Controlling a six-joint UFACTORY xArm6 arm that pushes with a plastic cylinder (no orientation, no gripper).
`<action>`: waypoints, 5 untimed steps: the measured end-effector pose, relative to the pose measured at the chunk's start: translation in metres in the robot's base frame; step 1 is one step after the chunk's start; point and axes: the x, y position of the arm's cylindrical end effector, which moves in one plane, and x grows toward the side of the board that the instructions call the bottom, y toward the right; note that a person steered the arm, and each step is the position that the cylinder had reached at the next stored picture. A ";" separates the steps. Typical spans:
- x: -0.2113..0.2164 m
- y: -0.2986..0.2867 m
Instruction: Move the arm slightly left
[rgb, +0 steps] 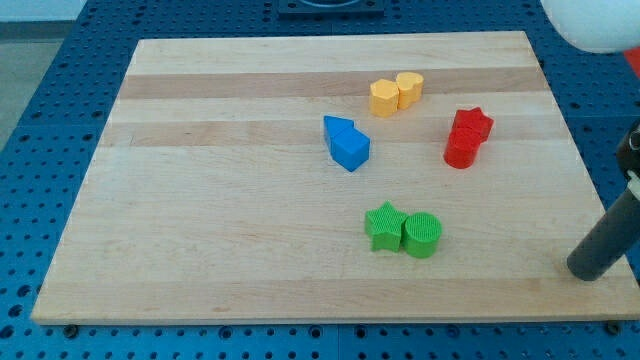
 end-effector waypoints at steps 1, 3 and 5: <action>0.000 -0.001; 0.000 -0.002; 0.000 -0.004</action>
